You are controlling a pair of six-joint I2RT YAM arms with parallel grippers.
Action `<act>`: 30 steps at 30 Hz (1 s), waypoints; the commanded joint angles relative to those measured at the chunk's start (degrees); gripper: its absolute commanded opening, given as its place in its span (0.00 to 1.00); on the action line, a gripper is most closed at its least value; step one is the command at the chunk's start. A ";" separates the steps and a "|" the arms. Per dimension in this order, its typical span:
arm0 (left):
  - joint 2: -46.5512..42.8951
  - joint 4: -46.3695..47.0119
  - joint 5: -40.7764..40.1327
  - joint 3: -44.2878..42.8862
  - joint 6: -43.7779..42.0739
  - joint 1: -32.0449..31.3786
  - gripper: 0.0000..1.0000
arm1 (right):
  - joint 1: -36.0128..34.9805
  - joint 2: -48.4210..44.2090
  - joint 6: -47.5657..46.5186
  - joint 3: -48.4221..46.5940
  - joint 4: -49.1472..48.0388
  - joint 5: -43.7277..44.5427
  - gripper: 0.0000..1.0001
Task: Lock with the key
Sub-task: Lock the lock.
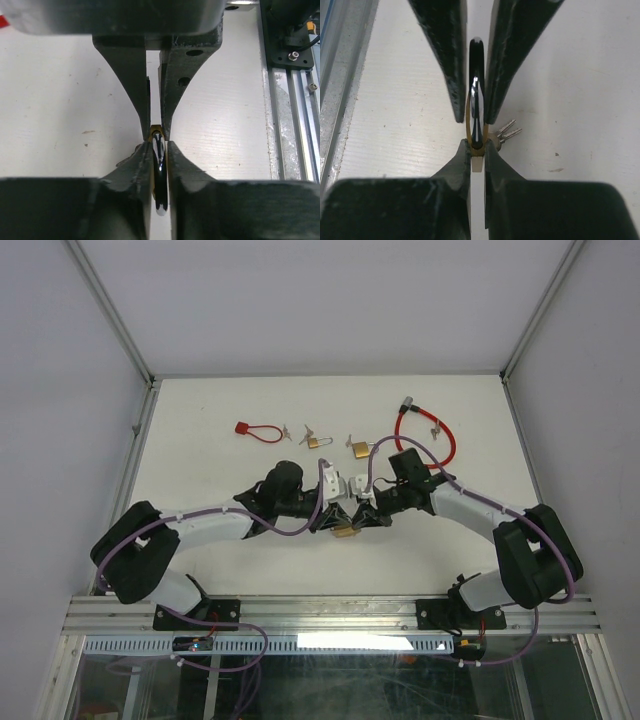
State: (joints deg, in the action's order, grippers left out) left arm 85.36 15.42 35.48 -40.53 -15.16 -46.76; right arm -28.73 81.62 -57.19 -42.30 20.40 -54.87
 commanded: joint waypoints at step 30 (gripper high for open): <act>-13.36 39.24 -24.72 25.95 7.07 -8.22 0.46 | 3.85 -2.37 -21.18 -7.11 16.68 -2.83 0.00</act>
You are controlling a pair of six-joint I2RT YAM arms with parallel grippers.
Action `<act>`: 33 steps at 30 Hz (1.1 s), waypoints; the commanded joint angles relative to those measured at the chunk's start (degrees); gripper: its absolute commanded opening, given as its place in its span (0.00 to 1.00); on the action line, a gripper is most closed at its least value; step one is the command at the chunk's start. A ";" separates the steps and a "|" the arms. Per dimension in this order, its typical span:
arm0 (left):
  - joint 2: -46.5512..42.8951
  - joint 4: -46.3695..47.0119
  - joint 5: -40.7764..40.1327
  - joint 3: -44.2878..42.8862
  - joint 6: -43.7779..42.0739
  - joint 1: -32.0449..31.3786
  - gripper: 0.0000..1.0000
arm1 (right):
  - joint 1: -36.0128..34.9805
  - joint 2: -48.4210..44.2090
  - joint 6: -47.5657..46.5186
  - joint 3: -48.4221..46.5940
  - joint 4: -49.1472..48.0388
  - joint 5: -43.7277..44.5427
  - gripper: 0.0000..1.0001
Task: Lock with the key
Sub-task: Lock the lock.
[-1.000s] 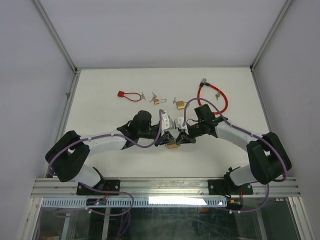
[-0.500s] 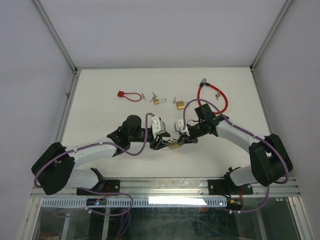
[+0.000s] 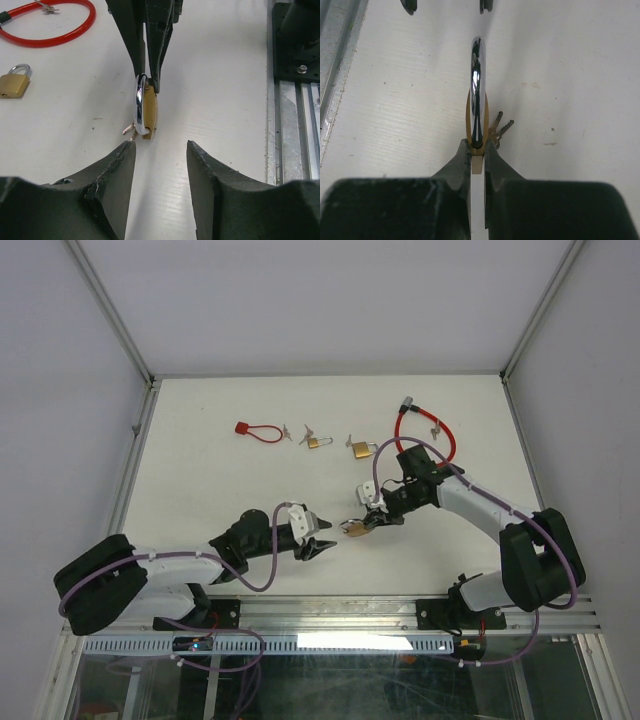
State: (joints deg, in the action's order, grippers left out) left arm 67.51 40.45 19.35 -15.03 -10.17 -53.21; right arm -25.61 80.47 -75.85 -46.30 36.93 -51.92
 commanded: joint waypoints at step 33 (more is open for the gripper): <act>24.56 33.18 -12.04 -4.23 9.73 -6.13 0.00 | 3.24 -2.07 5.95 -2.95 -3.66 -7.23 0.12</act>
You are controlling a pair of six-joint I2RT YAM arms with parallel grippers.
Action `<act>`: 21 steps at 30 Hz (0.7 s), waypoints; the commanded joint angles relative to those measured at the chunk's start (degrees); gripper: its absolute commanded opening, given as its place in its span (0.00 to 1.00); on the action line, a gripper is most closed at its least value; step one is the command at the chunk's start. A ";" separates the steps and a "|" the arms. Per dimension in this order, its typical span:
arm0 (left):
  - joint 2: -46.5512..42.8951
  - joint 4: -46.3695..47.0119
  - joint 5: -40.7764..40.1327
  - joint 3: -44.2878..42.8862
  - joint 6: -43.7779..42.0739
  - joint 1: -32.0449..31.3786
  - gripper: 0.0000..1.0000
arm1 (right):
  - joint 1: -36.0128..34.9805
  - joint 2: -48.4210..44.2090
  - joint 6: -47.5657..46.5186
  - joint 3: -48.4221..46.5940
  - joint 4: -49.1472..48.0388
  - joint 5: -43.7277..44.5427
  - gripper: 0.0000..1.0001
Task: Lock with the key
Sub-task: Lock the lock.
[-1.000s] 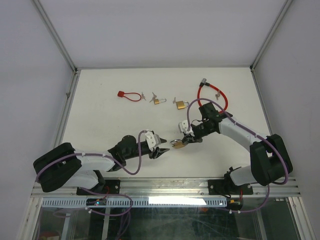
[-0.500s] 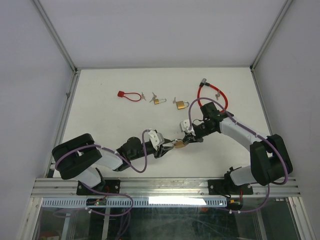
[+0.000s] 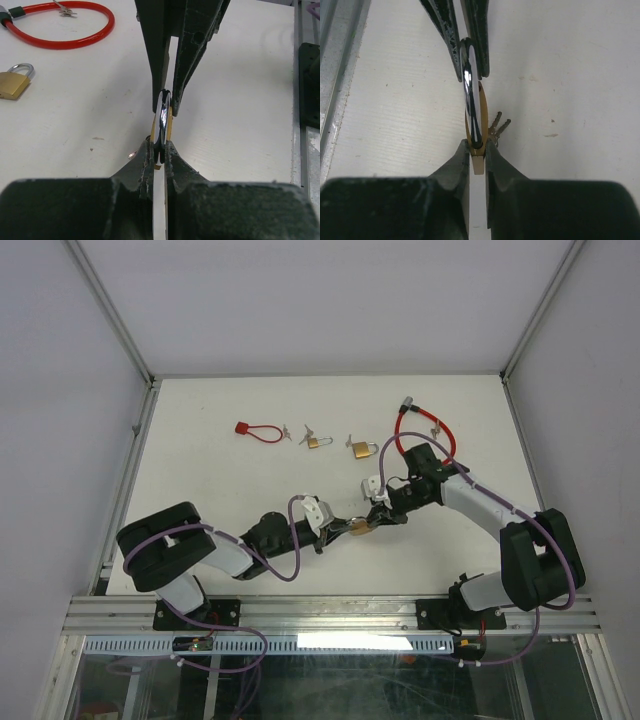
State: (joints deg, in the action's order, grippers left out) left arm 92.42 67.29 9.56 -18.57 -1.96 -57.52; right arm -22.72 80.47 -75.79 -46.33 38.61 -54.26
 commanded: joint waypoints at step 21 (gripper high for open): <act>5.82 12.61 -43.04 -6.86 0.03 -15.85 0.00 | 7.16 -23.44 66.30 -2.66 -5.16 -3.08 0.85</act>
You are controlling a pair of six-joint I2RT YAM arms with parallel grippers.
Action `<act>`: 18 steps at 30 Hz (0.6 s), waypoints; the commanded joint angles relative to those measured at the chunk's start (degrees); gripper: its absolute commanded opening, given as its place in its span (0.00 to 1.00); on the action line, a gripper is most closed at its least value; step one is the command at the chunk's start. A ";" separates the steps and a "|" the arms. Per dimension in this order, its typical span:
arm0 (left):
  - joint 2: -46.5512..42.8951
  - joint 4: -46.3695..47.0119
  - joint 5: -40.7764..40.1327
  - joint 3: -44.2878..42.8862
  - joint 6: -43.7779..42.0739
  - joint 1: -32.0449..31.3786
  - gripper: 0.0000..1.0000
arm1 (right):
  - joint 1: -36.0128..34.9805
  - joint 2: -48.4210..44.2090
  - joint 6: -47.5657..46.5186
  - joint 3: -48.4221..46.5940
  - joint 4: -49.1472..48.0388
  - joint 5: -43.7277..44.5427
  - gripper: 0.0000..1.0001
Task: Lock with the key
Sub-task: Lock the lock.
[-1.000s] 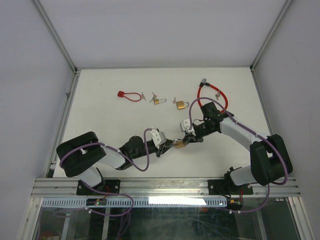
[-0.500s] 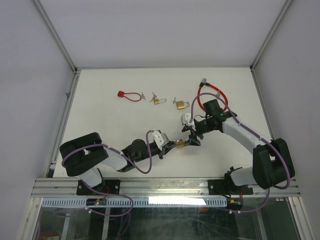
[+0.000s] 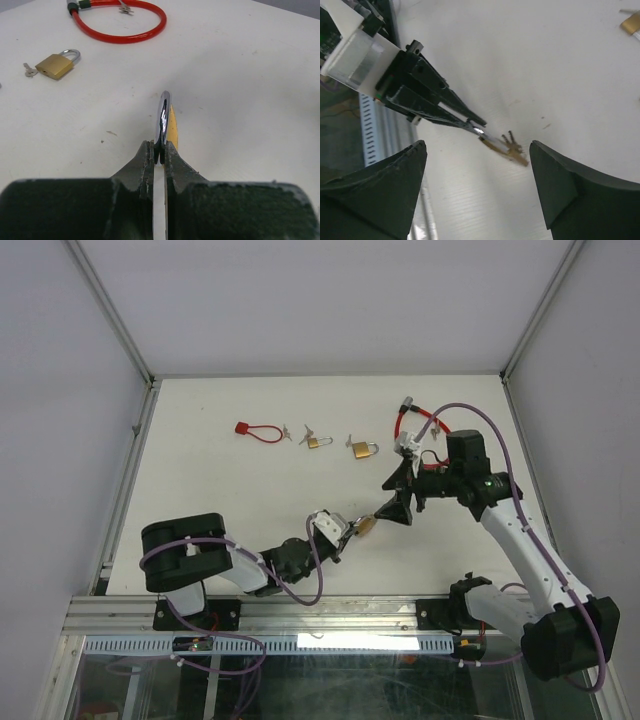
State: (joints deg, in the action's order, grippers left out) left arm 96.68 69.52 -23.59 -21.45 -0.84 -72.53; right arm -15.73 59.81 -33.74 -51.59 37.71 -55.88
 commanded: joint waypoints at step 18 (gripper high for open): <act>9.90 12.47 -24.45 -14.02 -12.07 -5.72 0.00 | -8.75 7.49 67.11 -0.68 -6.39 31.08 0.61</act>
State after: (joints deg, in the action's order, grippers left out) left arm 106.78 72.93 -44.12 -31.00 -9.23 -77.32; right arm -23.62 66.83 27.00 -50.11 33.32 -30.94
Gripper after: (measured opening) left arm 0.048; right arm 0.645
